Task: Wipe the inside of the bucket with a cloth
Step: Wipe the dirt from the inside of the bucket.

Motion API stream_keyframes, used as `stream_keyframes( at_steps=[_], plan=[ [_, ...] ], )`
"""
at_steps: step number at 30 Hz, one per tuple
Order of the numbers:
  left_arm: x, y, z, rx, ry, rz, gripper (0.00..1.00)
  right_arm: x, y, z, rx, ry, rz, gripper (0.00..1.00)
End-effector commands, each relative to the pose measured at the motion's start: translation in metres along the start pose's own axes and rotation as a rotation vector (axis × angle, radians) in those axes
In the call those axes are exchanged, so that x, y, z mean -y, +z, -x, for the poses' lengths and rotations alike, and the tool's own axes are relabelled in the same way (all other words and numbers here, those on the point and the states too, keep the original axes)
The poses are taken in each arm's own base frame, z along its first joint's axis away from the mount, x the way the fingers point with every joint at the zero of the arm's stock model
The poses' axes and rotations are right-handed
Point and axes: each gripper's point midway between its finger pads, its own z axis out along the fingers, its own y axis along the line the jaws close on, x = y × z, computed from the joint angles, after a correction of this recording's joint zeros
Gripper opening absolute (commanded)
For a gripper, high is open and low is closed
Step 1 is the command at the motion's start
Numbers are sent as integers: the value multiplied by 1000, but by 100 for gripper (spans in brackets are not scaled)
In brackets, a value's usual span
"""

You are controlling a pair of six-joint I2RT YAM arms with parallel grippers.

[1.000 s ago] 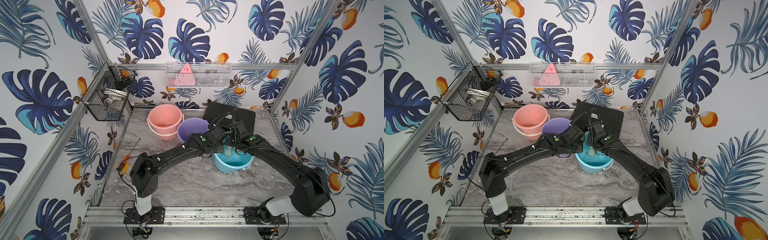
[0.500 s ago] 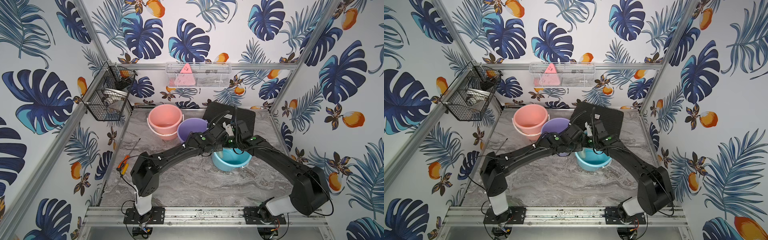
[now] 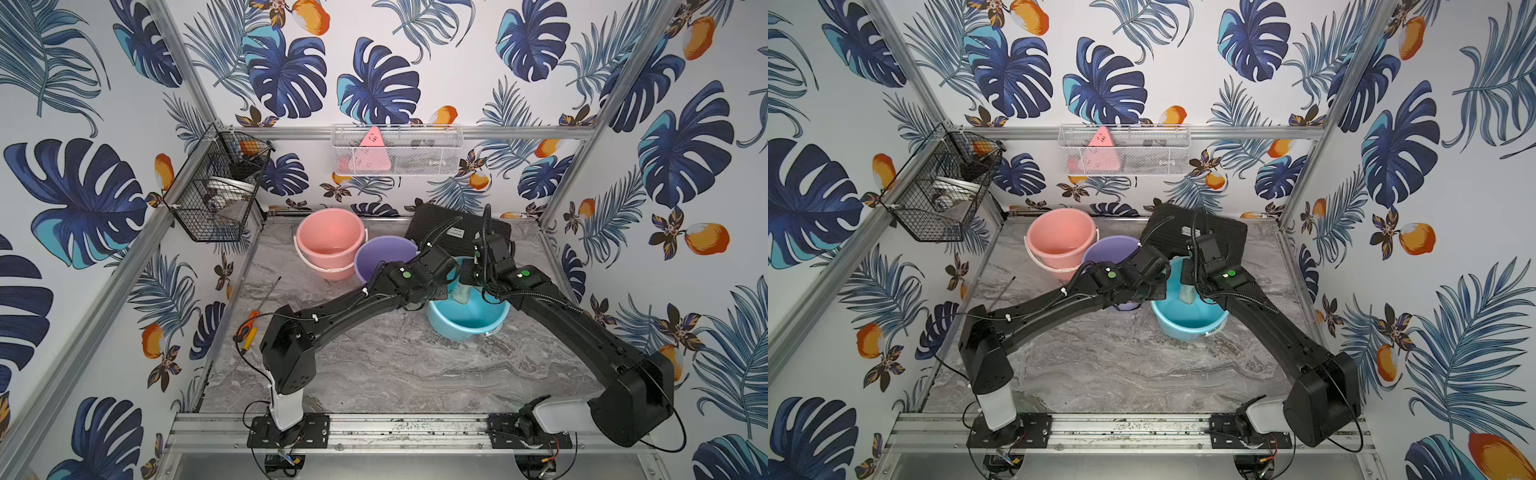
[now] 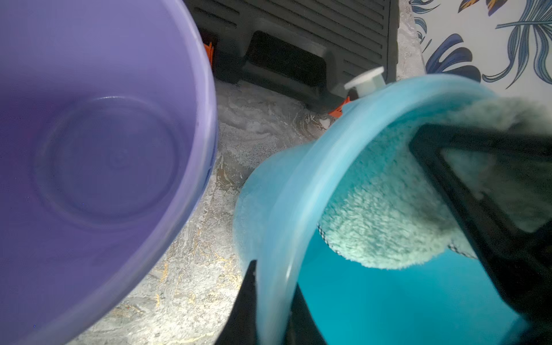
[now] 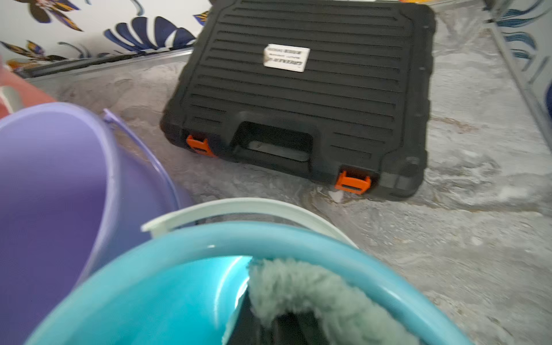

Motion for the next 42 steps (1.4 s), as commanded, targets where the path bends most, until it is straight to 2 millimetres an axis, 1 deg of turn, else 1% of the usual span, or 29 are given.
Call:
stream_keyframes(
  at_steps=[1, 3, 4, 6, 9, 11, 12, 13, 15, 16, 18, 21, 24, 26, 31, 34, 38, 42],
  plan=[
    [4, -8, 12, 47, 37, -8, 0, 20, -6, -9, -19, 14, -91, 0],
    [11, -7, 13, 46, 45, -35, 0, 9, -5, -9, -21, 18, -25, 0],
    [13, -4, 12, 37, 46, -42, 0, -1, -5, -8, -24, 8, 29, 0],
    [16, 0, 7, 17, 43, -61, 0, -35, -6, -2, -29, -16, 200, 0],
    [19, 4, 4, 7, 39, -72, 0, -69, -12, 11, -14, -21, 375, 0],
    [19, 6, 3, 1, 42, -72, 0, -81, -14, 20, -1, -26, 425, 0],
    [19, 6, 3, 4, 43, -69, 0, -82, -13, 25, 5, -29, 418, 0],
    [18, 5, 5, 8, 43, -63, 0, -79, -10, 28, 9, -28, 389, 0],
    [15, 2, 10, 28, 47, -45, 0, -64, -1, 31, -3, -31, 276, 0],
    [15, -1, 13, 41, 50, -41, 0, -52, 4, 31, -13, -24, 224, 0],
    [13, -5, 20, 65, 55, -27, 0, -19, 12, 33, -17, 8, 96, 0],
    [9, -10, 32, 120, 61, 11, 0, 9, 6, 32, 18, 56, 9, 0],
    [8, -11, 40, 162, 72, 29, 0, 23, -5, 29, 49, 65, -28, 0],
    [10, -13, 47, 180, 90, 44, 0, 31, -13, 25, 46, 72, -54, 0],
    [16, -18, 56, 253, 133, 94, 0, 41, -30, 14, 18, 99, -74, 0],
    [22, -24, 59, 306, 152, 114, 0, 46, -34, 2, -21, 112, -82, 0],
    [30, -40, 66, 422, 182, 131, 0, 50, -38, -22, -83, 137, -72, 0],
    [34, -42, 71, 449, 175, 121, 0, 46, -48, -39, -131, 175, -16, 0]
  ],
)
